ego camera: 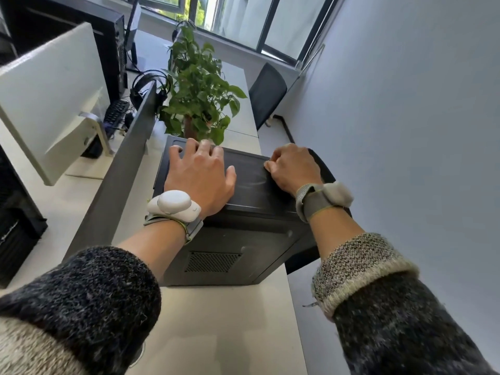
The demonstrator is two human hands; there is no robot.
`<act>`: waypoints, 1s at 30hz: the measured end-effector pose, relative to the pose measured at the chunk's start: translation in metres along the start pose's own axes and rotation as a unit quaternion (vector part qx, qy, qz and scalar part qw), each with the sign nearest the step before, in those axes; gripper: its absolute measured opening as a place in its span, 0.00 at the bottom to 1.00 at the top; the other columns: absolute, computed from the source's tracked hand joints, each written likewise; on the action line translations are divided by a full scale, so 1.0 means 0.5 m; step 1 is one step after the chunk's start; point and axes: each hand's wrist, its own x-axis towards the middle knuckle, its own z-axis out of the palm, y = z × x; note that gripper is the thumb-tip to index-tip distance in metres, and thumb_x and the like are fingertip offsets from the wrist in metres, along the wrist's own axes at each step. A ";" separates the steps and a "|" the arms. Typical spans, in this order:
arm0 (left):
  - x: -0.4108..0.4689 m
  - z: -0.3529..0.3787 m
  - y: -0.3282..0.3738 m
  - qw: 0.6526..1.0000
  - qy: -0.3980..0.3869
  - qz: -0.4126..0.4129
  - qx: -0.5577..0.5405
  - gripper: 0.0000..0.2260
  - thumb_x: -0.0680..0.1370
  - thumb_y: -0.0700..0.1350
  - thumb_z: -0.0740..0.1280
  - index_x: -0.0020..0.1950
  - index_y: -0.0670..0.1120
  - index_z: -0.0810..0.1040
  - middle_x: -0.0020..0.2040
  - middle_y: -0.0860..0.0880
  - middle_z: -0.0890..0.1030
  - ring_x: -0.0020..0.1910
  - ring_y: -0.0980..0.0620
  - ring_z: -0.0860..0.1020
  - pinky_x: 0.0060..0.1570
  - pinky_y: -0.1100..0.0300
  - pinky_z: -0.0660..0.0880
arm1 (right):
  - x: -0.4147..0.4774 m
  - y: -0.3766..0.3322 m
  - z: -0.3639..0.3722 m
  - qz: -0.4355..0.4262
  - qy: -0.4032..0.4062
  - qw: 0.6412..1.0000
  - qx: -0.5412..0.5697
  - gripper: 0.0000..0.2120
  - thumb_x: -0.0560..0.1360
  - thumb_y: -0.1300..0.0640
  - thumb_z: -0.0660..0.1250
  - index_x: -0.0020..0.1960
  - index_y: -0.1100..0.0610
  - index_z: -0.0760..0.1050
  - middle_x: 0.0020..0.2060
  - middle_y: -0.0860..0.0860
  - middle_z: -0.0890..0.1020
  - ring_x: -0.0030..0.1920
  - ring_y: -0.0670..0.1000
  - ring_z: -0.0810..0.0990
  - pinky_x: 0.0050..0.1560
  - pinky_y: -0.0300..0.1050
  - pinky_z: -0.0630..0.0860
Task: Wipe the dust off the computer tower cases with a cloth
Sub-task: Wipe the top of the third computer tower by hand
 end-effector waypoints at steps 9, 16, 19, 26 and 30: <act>0.000 0.002 -0.003 1.000 -0.005 -0.012 0.003 0.23 0.81 0.60 0.56 0.62 0.45 0.78 0.62 0.43 0.79 0.64 0.40 0.73 0.63 0.40 0.67 | 0.023 0.012 0.002 -0.002 -0.011 1.000 0.001 0.10 0.77 0.44 0.73 0.52 0.50 0.86 0.53 0.51 0.85 0.54 0.56 0.83 0.58 0.54 0.82; -0.006 -0.005 0.000 1.000 -0.007 -0.014 0.006 0.23 0.81 0.60 0.56 0.61 0.45 0.78 0.62 0.43 0.79 0.63 0.40 0.73 0.63 0.41 0.67 | 0.101 -0.016 0.034 0.008 0.009 1.000 0.011 0.09 0.77 0.48 0.73 0.54 0.50 0.85 0.55 0.53 0.85 0.54 0.59 0.84 0.58 0.53 0.82; -0.004 -0.006 0.000 1.000 -0.007 -0.016 0.006 0.23 0.81 0.60 0.55 0.62 0.45 0.78 0.62 0.43 0.79 0.63 0.40 0.73 0.63 0.40 0.68 | 0.065 -0.006 0.026 -0.004 0.014 0.999 0.038 0.09 0.79 0.46 0.71 0.53 0.50 0.86 0.53 0.52 0.86 0.53 0.58 0.83 0.58 0.54 0.82; -0.003 0.000 -0.002 1.000 0.002 -0.011 -0.002 0.23 0.81 0.60 0.54 0.62 0.45 0.78 0.62 0.43 0.79 0.63 0.41 0.73 0.63 0.40 0.68 | -0.055 0.030 0.007 -0.032 -0.006 0.999 0.011 0.09 0.81 0.44 0.70 0.52 0.48 0.85 0.50 0.49 0.84 0.50 0.55 0.82 0.55 0.52 0.81; -0.002 -0.003 -0.001 1.000 -0.004 -0.010 -0.002 0.24 0.81 0.60 0.55 0.63 0.45 0.78 0.63 0.43 0.79 0.64 0.41 0.73 0.64 0.40 0.68 | 0.004 -0.001 0.012 -0.021 0.007 1.000 -0.011 0.09 0.80 0.45 0.71 0.54 0.49 0.85 0.54 0.52 0.84 0.54 0.58 0.82 0.56 0.53 0.80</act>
